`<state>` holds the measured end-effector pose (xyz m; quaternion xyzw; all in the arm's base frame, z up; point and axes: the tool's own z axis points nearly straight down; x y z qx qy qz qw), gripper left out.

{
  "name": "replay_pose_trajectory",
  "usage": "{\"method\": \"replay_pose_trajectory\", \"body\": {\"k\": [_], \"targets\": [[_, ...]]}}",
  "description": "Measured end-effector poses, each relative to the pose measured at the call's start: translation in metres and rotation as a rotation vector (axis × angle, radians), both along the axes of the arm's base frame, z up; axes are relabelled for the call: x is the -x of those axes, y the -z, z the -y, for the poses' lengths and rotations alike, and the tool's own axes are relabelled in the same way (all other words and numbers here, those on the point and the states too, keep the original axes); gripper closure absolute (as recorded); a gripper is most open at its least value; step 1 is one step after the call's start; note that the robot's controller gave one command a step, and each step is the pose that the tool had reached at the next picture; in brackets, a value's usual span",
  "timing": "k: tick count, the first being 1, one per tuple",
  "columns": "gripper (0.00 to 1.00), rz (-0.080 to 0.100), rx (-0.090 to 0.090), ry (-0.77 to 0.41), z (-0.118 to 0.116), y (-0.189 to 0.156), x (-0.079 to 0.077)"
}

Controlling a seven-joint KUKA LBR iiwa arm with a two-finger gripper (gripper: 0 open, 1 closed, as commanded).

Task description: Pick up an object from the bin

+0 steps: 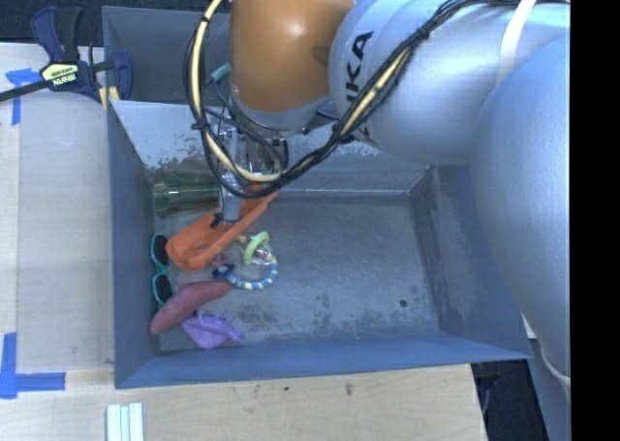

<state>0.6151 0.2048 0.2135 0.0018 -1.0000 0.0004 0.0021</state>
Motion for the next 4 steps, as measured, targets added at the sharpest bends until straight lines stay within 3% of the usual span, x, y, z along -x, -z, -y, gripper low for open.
{"method": "replay_pose_trajectory", "body": {"k": [1, 2, 3, 4], "targets": [[0.00, 0.006, -0.002, 0.003, 0.001, -0.005, -0.001], [0.00, 0.011, -0.003, 0.077, -0.004, 0.024, 0.002], [0.00, 0.008, -0.002, 0.038, -0.004, 0.067, 0.010], [1.00, 0.015, -0.003, -0.278, 0.032, 0.107, 0.057]]}}
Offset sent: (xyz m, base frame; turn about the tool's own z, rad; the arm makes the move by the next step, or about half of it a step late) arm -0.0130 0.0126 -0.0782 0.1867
